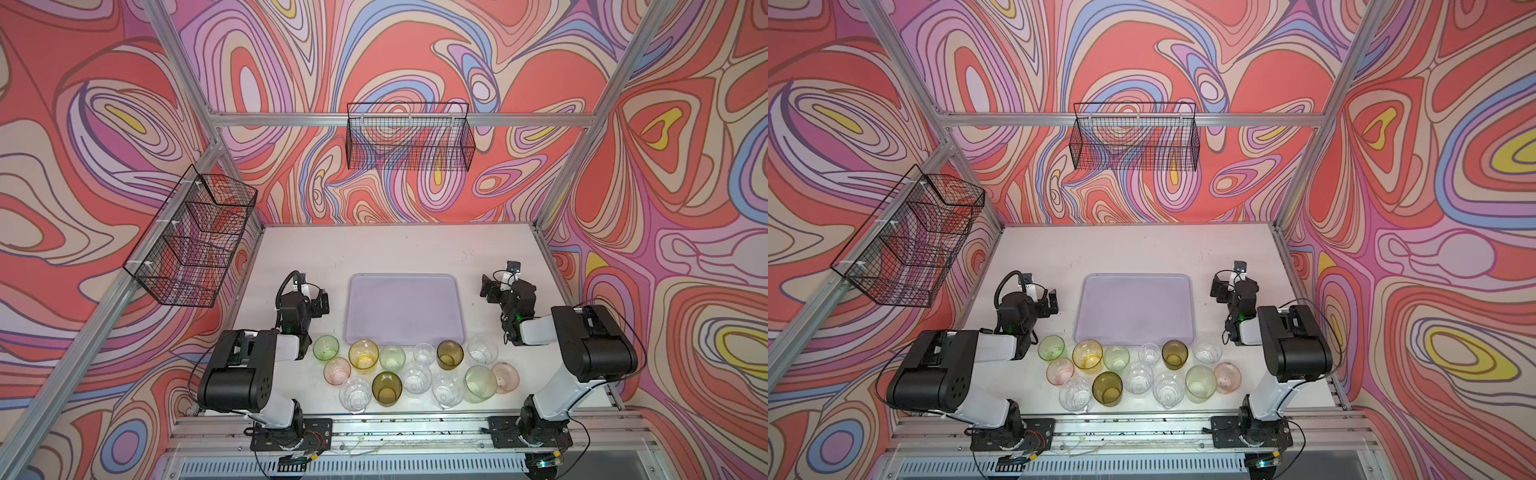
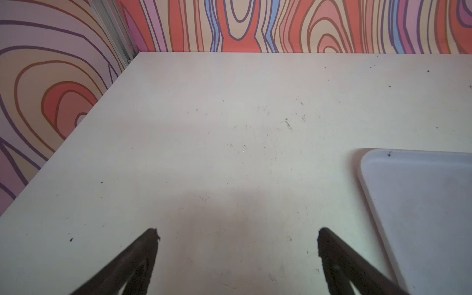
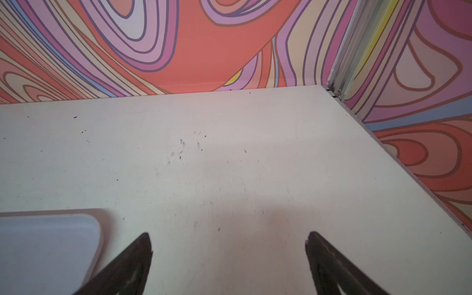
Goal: Place the glasses into the tray
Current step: Pick up the glass from the bottom-right of the table.
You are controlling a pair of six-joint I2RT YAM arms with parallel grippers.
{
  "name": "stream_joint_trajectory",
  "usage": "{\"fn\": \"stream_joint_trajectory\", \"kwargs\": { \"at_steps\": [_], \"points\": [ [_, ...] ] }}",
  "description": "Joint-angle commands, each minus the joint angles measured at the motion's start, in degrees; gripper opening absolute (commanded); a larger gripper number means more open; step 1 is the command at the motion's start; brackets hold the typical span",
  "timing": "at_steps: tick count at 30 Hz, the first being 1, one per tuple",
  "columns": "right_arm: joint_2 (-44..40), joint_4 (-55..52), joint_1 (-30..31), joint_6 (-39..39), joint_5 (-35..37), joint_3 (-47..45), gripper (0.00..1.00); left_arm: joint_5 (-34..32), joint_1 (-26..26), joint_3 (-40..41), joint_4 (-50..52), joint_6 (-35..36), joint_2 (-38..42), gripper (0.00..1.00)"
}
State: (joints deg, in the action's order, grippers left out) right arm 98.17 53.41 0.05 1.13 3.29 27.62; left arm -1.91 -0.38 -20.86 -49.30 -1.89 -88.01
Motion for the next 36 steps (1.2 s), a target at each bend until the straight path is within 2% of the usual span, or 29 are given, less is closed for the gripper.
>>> {"fn": "stream_joint_trajectory", "kwargs": {
  "at_steps": [1,6,9,36],
  "points": [
    [0.4,1.1,-0.1,0.1,-0.4,-0.6,0.98,0.6,0.1,-0.9,-1.0,0.8,-0.2,1.0],
    [0.4,0.9,-0.1,0.2,-0.6,-0.5,0.99,-0.4,0.1,-0.5,-1.6,0.4,-0.2,1.0],
    [0.4,0.9,-0.1,0.1,-0.5,-0.5,0.98,-6.6,0.1,0.9,-4.0,-2.3,0.0,1.0],
    [0.3,1.2,-0.1,0.0,-0.6,-0.7,0.98,-4.3,0.1,0.0,-2.5,-1.1,-0.1,1.0]
  ]
}}
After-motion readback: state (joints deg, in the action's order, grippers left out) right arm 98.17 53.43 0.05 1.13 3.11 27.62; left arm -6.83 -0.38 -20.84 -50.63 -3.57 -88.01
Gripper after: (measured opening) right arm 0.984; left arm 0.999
